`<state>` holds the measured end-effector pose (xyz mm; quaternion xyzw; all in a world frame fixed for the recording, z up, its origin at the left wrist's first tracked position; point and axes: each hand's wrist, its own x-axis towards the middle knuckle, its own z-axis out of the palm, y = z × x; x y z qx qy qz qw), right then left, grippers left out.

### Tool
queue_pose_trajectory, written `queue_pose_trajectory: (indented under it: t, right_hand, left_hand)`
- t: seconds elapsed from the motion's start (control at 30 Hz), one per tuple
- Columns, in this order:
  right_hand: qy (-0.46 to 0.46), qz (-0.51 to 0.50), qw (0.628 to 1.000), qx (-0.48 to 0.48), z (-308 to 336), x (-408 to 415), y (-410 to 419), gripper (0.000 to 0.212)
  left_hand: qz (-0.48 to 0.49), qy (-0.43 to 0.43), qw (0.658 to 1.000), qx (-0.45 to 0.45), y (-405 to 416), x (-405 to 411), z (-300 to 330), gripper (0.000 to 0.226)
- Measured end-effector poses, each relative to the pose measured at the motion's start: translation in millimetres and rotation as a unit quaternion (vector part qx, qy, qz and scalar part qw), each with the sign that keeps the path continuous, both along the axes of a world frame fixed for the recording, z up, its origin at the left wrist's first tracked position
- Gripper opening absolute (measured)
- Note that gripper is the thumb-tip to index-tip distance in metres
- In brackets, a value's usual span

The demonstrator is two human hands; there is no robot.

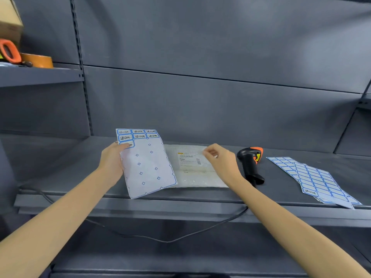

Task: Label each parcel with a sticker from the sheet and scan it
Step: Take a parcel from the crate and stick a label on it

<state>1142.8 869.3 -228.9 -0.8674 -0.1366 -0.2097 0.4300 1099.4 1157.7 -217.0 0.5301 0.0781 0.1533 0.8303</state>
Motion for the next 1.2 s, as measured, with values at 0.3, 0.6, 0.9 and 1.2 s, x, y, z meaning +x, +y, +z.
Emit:
queue_pose_trajectory:
  t: [0.3,0.6,0.9,1.2]
  right_hand:
    - [0.003,0.048,0.959,-0.28,-12,-4,10,0.017]
    - [0.162,0.101,0.976,-0.1,35,-2,3,0.035]
    - [0.201,0.092,0.967,0.124,51,-8,33,0.023]
    - [0.118,-0.05,0.981,0.148,52,3,-71,0.013]
  left_hand:
    - [-0.023,-0.01,1.0,-0.009,0,-2,-5,0.02]
    - [-0.036,-0.016,0.999,-0.02,-18,1,2,0.021]
    - [-0.071,-0.026,0.997,0.03,-86,10,23,0.019]
    - [0.074,0.034,0.953,0.292,-87,28,-7,0.054]
